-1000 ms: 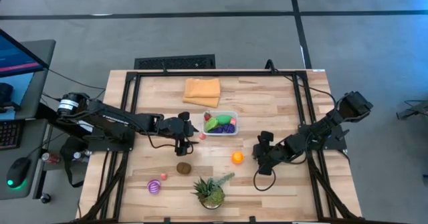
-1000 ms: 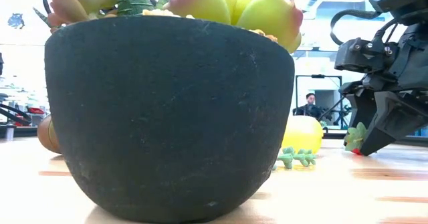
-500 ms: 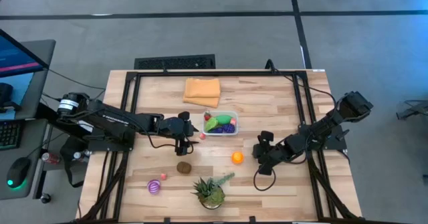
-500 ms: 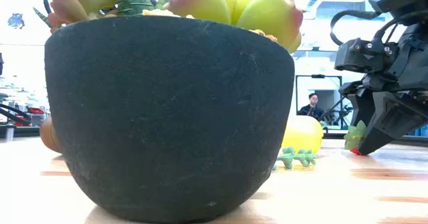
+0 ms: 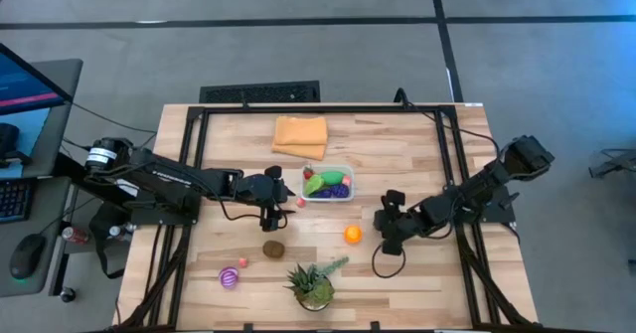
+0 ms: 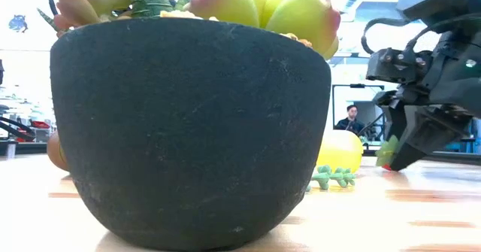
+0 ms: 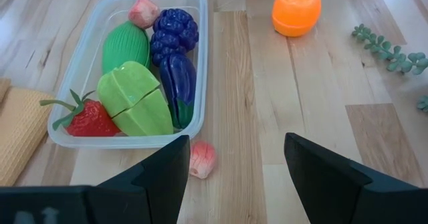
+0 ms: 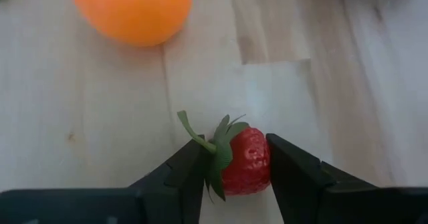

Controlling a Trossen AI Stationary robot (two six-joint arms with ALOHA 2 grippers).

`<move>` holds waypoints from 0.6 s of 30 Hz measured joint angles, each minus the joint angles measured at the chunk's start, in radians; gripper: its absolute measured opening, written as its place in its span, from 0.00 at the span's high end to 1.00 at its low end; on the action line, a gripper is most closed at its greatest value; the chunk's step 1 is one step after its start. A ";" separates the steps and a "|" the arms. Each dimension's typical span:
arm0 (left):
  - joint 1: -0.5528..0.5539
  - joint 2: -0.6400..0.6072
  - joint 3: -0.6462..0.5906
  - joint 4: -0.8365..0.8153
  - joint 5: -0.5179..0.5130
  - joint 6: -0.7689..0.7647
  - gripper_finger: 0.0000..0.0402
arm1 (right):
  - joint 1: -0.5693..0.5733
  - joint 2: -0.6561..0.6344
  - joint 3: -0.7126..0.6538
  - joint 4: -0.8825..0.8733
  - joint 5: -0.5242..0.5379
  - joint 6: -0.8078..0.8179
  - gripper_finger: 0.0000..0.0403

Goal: Pick and placing Produce into tupperware
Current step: Put the red strawberry into the transparent container

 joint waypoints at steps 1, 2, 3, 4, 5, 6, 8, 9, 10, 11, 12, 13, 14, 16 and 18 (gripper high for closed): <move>0.000 0.000 0.000 0.000 0.000 0.000 0.41 | -0.008 0.000 0.007 -0.003 0.000 -0.012 0.64; 0.000 0.000 0.000 0.000 0.000 0.004 0.41 | -0.017 0.000 0.015 -0.005 0.000 -0.028 0.64; 0.000 0.000 0.000 0.000 0.000 0.005 0.41 | -0.025 0.000 0.024 -0.007 0.000 -0.044 0.63; 0.000 0.000 0.000 -0.001 -0.001 0.006 0.41 | -0.033 0.000 0.033 -0.014 0.000 -0.061 0.62; 0.000 0.000 0.000 -0.004 -0.001 0.007 0.41 | -0.041 0.000 0.045 -0.028 0.000 -0.077 0.62; 0.000 0.000 0.000 -0.008 -0.001 0.007 0.41 | -0.048 0.000 0.057 -0.042 0.000 -0.091 0.63; 0.000 0.000 0.000 -0.014 -0.002 0.007 0.41 | -0.064 0.000 0.085 -0.078 0.000 -0.116 0.64; 0.000 0.000 0.000 -0.016 -0.002 0.007 0.41 | -0.071 0.000 0.098 -0.098 0.000 -0.129 0.65; 0.000 0.000 0.000 -0.017 -0.002 0.007 0.41 | -0.077 0.000 0.112 -0.120 0.000 -0.139 0.66; 0.000 0.000 0.000 -0.018 -0.002 0.007 0.41 | -0.083 0.000 0.127 -0.142 0.000 -0.149 0.67; 0.000 0.000 0.000 -0.018 -0.002 0.008 0.41 | -0.089 0.000 0.144 -0.166 0.000 -0.159 0.67; 0.000 0.000 0.000 -0.018 -0.002 0.013 0.41 | -0.095 0.000 0.160 -0.188 0.001 -0.165 0.68; 0.000 0.000 0.000 -0.018 -0.002 0.018 0.41 | -0.100 0.000 0.178 -0.212 0.001 -0.170 0.68; 0.000 0.000 0.000 -0.018 -0.002 0.023 0.41 | -0.112 0.000 0.210 -0.256 0.001 -0.188 0.67; 0.000 0.000 0.000 -0.019 -0.002 0.028 0.41 | -0.126 0.000 0.245 -0.287 0.006 -0.211 0.65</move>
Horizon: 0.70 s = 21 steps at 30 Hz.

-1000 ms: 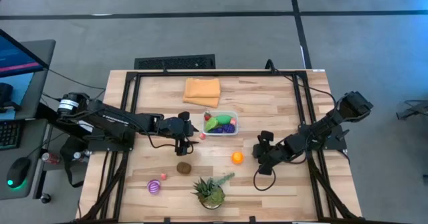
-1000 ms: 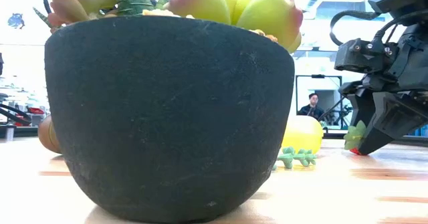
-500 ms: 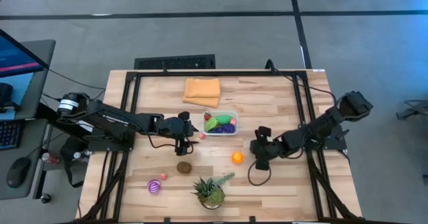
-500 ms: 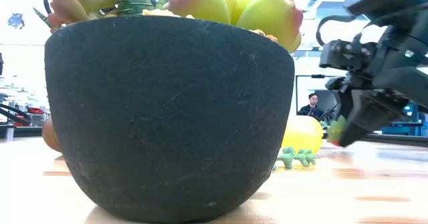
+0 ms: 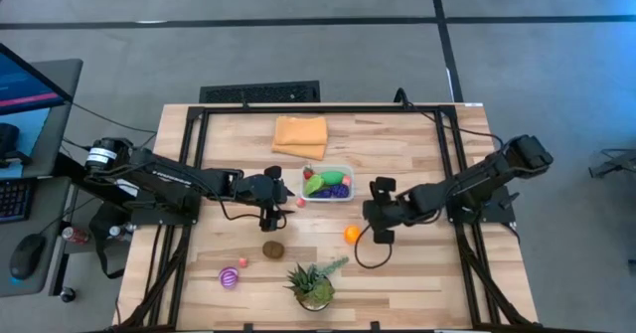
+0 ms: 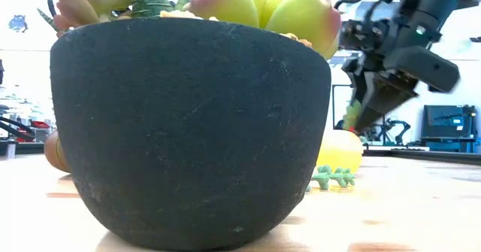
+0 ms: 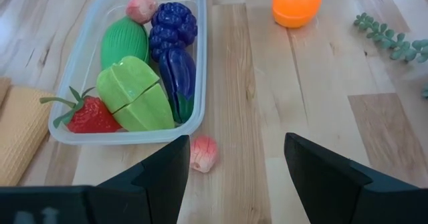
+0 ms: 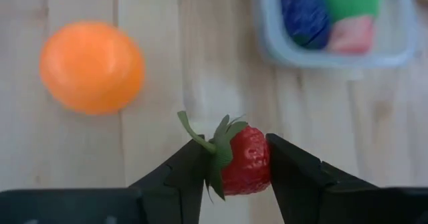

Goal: Pick and placing Produce into tupperware
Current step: Put the red strawberry into the transparent container

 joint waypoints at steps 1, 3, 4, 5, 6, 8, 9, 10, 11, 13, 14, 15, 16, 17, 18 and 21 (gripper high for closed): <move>0.000 0.000 0.000 -0.002 0.000 0.003 0.41 | -0.007 0.000 0.016 -0.011 0.004 -0.013 0.64; 0.000 0.000 0.000 -0.012 0.000 0.004 0.41 | -0.021 0.000 0.047 -0.035 0.017 -0.046 0.63; 0.000 0.000 0.000 -0.019 0.000 0.004 0.41 | -0.029 0.000 0.064 -0.041 0.022 -0.063 0.63; 0.000 0.000 0.000 -0.026 0.000 0.004 0.41 | -0.037 0.000 0.080 -0.046 0.023 -0.084 0.64; 0.000 0.000 0.000 -0.031 0.000 0.004 0.41 | -0.046 0.000 0.095 -0.053 0.023 -0.104 0.64; 0.000 0.000 0.000 -0.040 0.000 0.004 0.41 | -0.067 0.000 0.126 -0.057 0.023 -0.151 0.66; 0.000 0.000 0.000 -0.045 0.000 0.004 0.41 | -0.079 0.000 0.140 -0.055 0.023 -0.175 0.67; 0.000 0.000 0.000 -0.049 0.000 0.004 0.41 | -0.092 0.000 0.154 -0.053 0.023 -0.200 0.67; 0.000 0.000 0.000 -0.051 0.000 0.004 0.41 | -0.105 0.000 0.166 -0.052 0.023 -0.223 0.67; 0.000 0.000 0.000 -0.051 0.000 0.004 0.41 | -0.136 0.000 0.188 -0.050 0.023 -0.264 0.66; 0.000 0.000 0.000 -0.051 0.000 0.004 0.41 | -0.152 0.000 0.197 -0.045 0.023 -0.281 0.66; 0.000 0.000 0.000 -0.051 0.000 0.004 0.41 | -0.170 0.000 0.204 -0.037 0.023 -0.297 0.64; 0.000 0.000 0.000 -0.051 0.000 0.004 0.41 | -0.187 0.000 0.207 -0.027 0.023 -0.313 0.63; 0.000 0.000 0.000 -0.052 0.000 0.004 0.41 | -0.205 0.000 0.208 -0.015 0.023 -0.329 0.62; 0.000 0.000 0.000 -0.054 0.000 0.004 0.41 | -0.222 0.000 0.208 -0.003 0.023 -0.346 0.61; 0.000 0.000 0.000 -0.064 0.000 0.004 0.41 | -0.271 0.000 0.209 0.036 0.020 -0.385 0.61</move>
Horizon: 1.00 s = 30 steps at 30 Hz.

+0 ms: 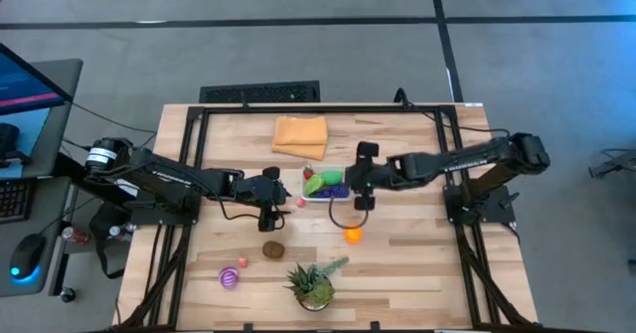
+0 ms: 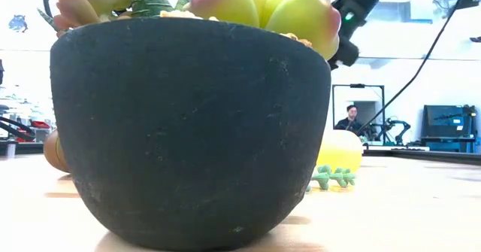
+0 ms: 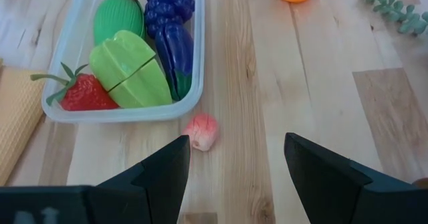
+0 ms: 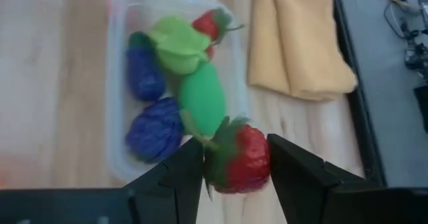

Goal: Pick and placing Produce into tupperware
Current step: Put the red strawberry into the transparent container, then put the top pink peach into the transparent container

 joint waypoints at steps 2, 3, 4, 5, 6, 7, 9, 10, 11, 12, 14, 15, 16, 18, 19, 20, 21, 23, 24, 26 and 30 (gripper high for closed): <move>0.000 0.000 0.000 -0.004 0.000 0.000 0.41 | -0.031 0.000 0.000 0.020 -0.023 -0.016 0.61; 0.000 0.000 0.000 -0.005 0.000 0.000 0.41 | -0.046 0.000 0.000 0.034 -0.037 -0.022 0.62; 0.000 0.000 0.000 -0.004 0.000 0.000 0.41 | -0.061 0.000 0.000 0.052 -0.054 -0.028 0.63; 0.000 0.000 0.000 -0.004 0.000 0.002 0.41 | -0.076 0.000 -0.003 0.076 -0.073 -0.036 0.64; 0.000 0.000 0.000 -0.004 0.000 0.007 0.41 | -0.089 0.000 -0.007 0.097 -0.096 -0.042 0.65; 0.000 0.000 0.000 -0.004 0.000 0.008 0.41 | -0.103 0.000 -0.011 0.109 -0.115 -0.043 0.66; 0.000 0.000 0.000 -0.004 0.000 0.009 0.41 | -0.127 0.002 -0.018 0.128 -0.146 -0.044 0.68; 0.000 0.000 0.000 -0.004 0.000 0.009 0.41 | -0.136 0.003 -0.021 0.130 -0.158 -0.044 0.68; 0.000 0.000 0.000 -0.004 0.000 0.009 0.41 | -0.143 0.003 -0.024 0.127 -0.161 -0.043 0.69; 0.000 0.000 0.000 -0.004 0.000 0.009 0.41 | -0.149 0.003 -0.027 0.127 -0.164 -0.043 0.70; 0.000 0.000 0.000 -0.004 0.000 0.010 0.41 | -0.151 0.003 -0.029 0.127 -0.168 -0.042 0.70; 0.000 0.000 0.000 -0.004 0.000 0.010 0.41 | -0.150 0.003 -0.029 0.128 -0.168 -0.042 0.71; 0.000 0.000 0.000 -0.004 0.000 0.011 0.41 | -0.147 0.003 -0.029 0.131 -0.169 -0.043 0.71; 0.000 0.000 0.000 -0.004 0.000 0.015 0.41 | -0.144 0.003 -0.029 0.131 -0.171 -0.043 0.71; 0.000 0.000 0.000 -0.004 0.000 0.016 0.41 | -0.141 0.003 -0.029 0.131 -0.171 -0.043 0.71; 0.000 0.000 0.000 -0.004 0.000 0.017 0.41 | -0.140 0.003 -0.029 0.131 -0.171 -0.043 0.71; 0.000 0.000 0.000 -0.004 0.000 0.017 0.41 | -0.141 0.003 -0.029 0.131 -0.171 -0.043 0.71; 0.000 0.000 0.000 -0.004 0.000 0.017 0.41 | -0.142 0.003 -0.029 0.131 -0.170 -0.042 0.71; 0.000 0.000 0.000 -0.004 0.000 0.017 0.41 | -0.142 0.003 -0.029 0.131 -0.170 -0.042 0.71; 0.000 0.000 0.000 -0.004 0.000 0.018 0.41 | -0.142 0.003 -0.029 0.130 -0.171 -0.042 0.71; -0.006 0.000 0.000 -0.016 -0.023 0.019 0.41 | -0.133 0.003 -0.029 0.111 -0.181 -0.016 0.71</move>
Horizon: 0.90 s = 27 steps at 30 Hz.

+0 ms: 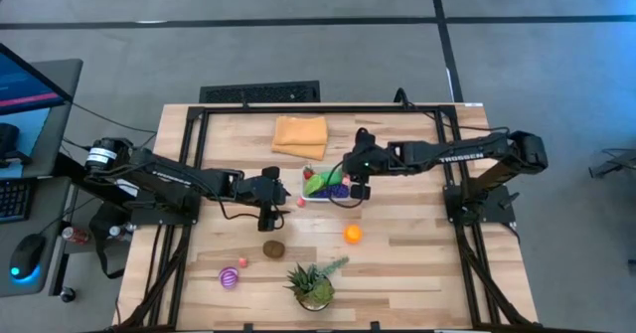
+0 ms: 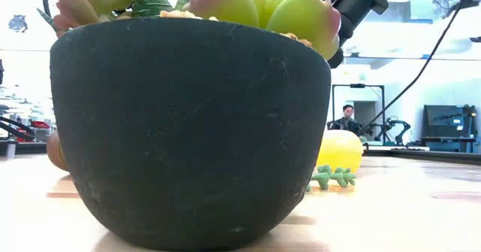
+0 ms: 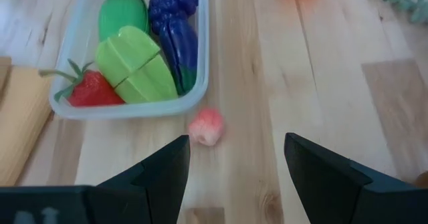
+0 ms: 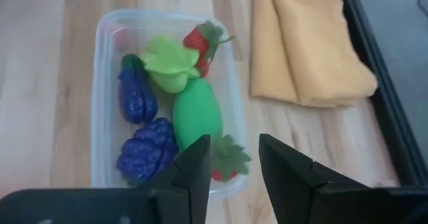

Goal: Pick and placing Produce into tupperware
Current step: Put the top pink peach into the transparent container

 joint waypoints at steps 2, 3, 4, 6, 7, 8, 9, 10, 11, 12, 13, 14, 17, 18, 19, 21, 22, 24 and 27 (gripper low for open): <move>-0.011 -0.005 0.000 -0.034 -0.004 0.004 0.41 | 0.015 0.000 0.000 -0.019 -0.001 0.011 0.71; -0.017 -0.011 0.000 -0.056 -0.004 0.004 0.41 | 0.024 0.000 0.000 -0.029 -0.002 0.017 0.71; -0.023 -0.018 0.000 -0.080 -0.005 0.003 0.41 | 0.034 0.000 0.000 -0.036 -0.002 0.023 0.71; -0.038 -0.042 0.000 -0.150 -0.031 -0.021 0.41 | 0.052 0.000 0.000 -0.054 -0.003 0.034 0.71; -0.046 -0.059 0.000 -0.181 -0.052 -0.039 0.41 | 0.062 0.000 0.000 -0.064 -0.003 0.034 0.71; -0.054 -0.078 0.000 -0.207 -0.072 -0.057 0.41 | 0.071 0.000 0.000 -0.075 -0.003 0.034 0.71; -0.064 -0.099 0.000 -0.232 -0.091 -0.075 0.41 | 0.078 0.000 0.000 -0.081 -0.003 0.032 0.71; -0.075 -0.123 0.000 -0.256 -0.107 -0.091 0.41 | 0.084 0.000 0.000 -0.082 -0.003 0.027 0.71; -0.087 -0.146 0.000 -0.271 -0.118 -0.108 0.41 | 0.088 0.000 0.000 -0.082 -0.003 0.022 0.71; -0.100 -0.169 0.000 -0.274 -0.127 -0.119 0.41 | 0.091 0.000 0.000 -0.081 -0.003 0.014 0.71; -0.115 -0.195 0.000 -0.283 -0.135 -0.129 0.41 | 0.093 0.000 0.000 -0.082 -0.002 0.009 0.71; -0.130 -0.224 0.000 -0.294 -0.148 -0.139 0.41 | 0.092 0.000 0.000 -0.081 -0.003 0.004 0.71; -0.187 -0.294 0.000 -0.309 -0.200 -0.161 0.41 | 0.087 -0.001 0.000 -0.081 -0.002 0.000 0.71; -0.208 -0.316 0.000 -0.319 -0.224 -0.168 0.41 | 0.086 -0.001 -0.003 -0.078 -0.002 -0.001 0.71; -0.230 -0.336 0.000 -0.326 -0.249 -0.176 0.41 | 0.086 -0.003 -0.011 -0.066 -0.002 -0.005 0.71; -0.272 -0.375 0.000 -0.361 -0.308 -0.200 0.41 | 0.080 -0.016 -0.045 -0.034 -0.003 -0.015 0.71; -0.292 -0.389 0.000 -0.377 -0.337 -0.216 0.41 | 0.076 -0.031 -0.072 -0.010 -0.003 -0.017 0.71; -0.330 -0.415 0.000 -0.415 -0.390 -0.253 0.41 | 0.065 -0.072 -0.135 0.064 -0.002 -0.011 0.71; -0.378 -0.434 0.000 -0.456 -0.462 -0.304 0.41 | 0.048 -0.165 -0.252 0.162 -0.002 0.015 0.71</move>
